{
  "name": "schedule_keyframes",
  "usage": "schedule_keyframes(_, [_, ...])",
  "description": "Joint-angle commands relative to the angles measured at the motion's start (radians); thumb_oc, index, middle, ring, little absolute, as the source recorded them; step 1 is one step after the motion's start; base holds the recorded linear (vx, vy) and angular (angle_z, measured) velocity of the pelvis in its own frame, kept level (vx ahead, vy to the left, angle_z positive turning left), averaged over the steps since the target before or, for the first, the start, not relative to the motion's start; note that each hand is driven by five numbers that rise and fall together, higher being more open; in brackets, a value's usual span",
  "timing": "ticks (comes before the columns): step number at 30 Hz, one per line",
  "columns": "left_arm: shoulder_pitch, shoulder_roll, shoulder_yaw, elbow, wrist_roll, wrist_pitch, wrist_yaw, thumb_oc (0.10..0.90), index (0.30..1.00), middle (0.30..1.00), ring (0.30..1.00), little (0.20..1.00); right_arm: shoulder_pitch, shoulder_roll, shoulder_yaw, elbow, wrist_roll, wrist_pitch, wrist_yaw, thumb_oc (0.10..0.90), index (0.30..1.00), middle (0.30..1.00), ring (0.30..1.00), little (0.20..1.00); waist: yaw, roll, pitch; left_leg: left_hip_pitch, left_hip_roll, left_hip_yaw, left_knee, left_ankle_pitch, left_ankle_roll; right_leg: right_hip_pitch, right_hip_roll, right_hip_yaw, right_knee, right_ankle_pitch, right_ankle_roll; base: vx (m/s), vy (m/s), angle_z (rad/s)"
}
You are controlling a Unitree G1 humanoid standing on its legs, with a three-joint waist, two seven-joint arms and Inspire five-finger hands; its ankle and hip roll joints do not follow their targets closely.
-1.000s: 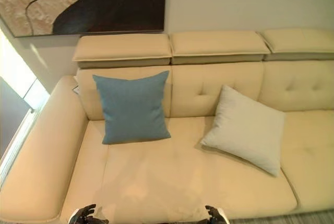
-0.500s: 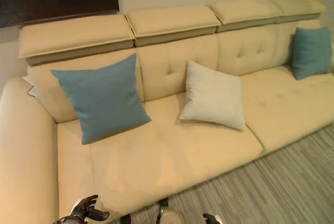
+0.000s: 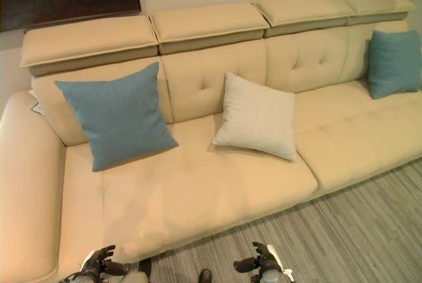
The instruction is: Pick up all the scattered cushions and arrange them neatly on the sofa.
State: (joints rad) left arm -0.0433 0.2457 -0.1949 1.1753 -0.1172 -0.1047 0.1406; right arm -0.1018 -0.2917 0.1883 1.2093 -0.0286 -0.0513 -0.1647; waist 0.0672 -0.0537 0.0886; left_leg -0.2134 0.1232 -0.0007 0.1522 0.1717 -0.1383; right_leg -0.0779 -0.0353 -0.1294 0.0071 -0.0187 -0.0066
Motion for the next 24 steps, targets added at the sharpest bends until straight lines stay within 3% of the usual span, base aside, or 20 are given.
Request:
schedule_keyframes(1, [-0.047, 0.001, 0.008, 0.012, -0.001, -0.025, 0.002, 0.800, 0.900, 0.900, 0.900, 0.900, -0.014, -0.032, 0.022, 0.001, 0.016, -0.021, -0.041, 0.800, 0.900, 0.900, 0.900, 0.900, -0.035, -0.031, 0.016, -0.025, -0.136, -0.024, -0.008, -0.167, 0.082, 0.035, -0.042, -0.023, 0.008, -0.014, 0.103, -0.18, -0.048, 0.00])
schedule_keyframes(5, [-0.033, -0.019, 0.023, 0.017, -0.023, -0.026, -0.006, 0.800, 0.900, 0.900, 0.900, 0.900, 0.013, -0.031, 0.001, 0.015, 0.023, -0.025, -0.039, 0.800, 0.900, 0.900, 0.900, 0.900, -0.054, -0.034, -0.007, 0.048, -0.204, -0.078, -0.010, -0.254, 0.107, 0.010, -0.029, 0.014, -0.015, 0.023, 0.105, -0.09, -0.003, -0.13])
schedule_keyframes(9, [-0.030, -0.028, 0.008, 0.032, -0.001, -0.015, -0.006, 0.800, 0.900, 0.900, 0.900, 0.900, 0.031, -0.023, -0.010, 0.039, 0.023, -0.019, -0.044, 0.800, 0.900, 0.900, 0.900, 0.900, -0.068, -0.020, -0.018, 0.079, -0.219, -0.104, -0.056, -0.252, 0.123, -0.018, -0.016, 0.042, -0.004, 0.041, 0.115, -0.05, 0.060, -0.48])
schedule_keyframes(12, [-0.027, -0.023, 0.012, 0.043, 0.010, -0.009, -0.009, 0.800, 0.900, 0.900, 0.900, 0.900, 0.029, -0.014, -0.008, 0.048, 0.022, -0.015, -0.044, 0.800, 0.900, 0.900, 0.900, 0.900, -0.064, -0.013, -0.017, 0.095, -0.208, -0.091, -0.095, -0.241, 0.134, -0.051, -0.014, 0.041, 0.041, 0.037, 0.126, -0.08, 0.073, -0.46])
schedule_keyframes(17, [-0.022, -0.005, 0.022, 0.060, 0.028, -0.004, -0.006, 0.800, 0.900, 0.900, 0.900, 0.900, 0.018, -0.005, 0.005, 0.038, 0.019, -0.015, -0.042, 0.800, 0.900, 0.900, 0.900, 0.900, -0.044, -0.009, -0.003, 0.124, -0.176, -0.043, -0.135, -0.226, 0.144, -0.092, -0.046, -0.033, 0.130, 0.035, 0.145, -0.03, 0.006, -0.76])
schedule_keyframes(21, [-0.026, 0.003, 0.033, 0.063, 0.033, 0.000, -0.004, 0.800, 0.900, 0.900, 0.900, 0.900, -0.004, -0.006, 0.017, 0.020, 0.008, -0.011, -0.046, 0.800, 0.900, 0.900, 0.900, 0.900, -0.024, -0.003, -0.007, 0.165, -0.132, 0.011, -0.195, -0.212, 0.132, -0.098, -0.112, -0.144, 0.069, 0.079, 0.155, 0.02, -0.160, -0.66])
schedule_keyframes(24, [-0.037, 0.006, 0.025, 0.067, 0.034, -0.003, 0.000, 0.800, 0.900, 0.900, 0.900, 0.900, -0.013, -0.007, 0.018, 0.012, 0.013, -0.008, -0.045, 0.800, 0.900, 0.900, 0.900, 0.900, -0.032, -0.001, 0.000, 0.183, -0.116, 0.019, -0.196, -0.219, 0.121, -0.108, -0.130, -0.146, 0.043, 0.099, 0.165, 0.10, -0.233, -0.42])
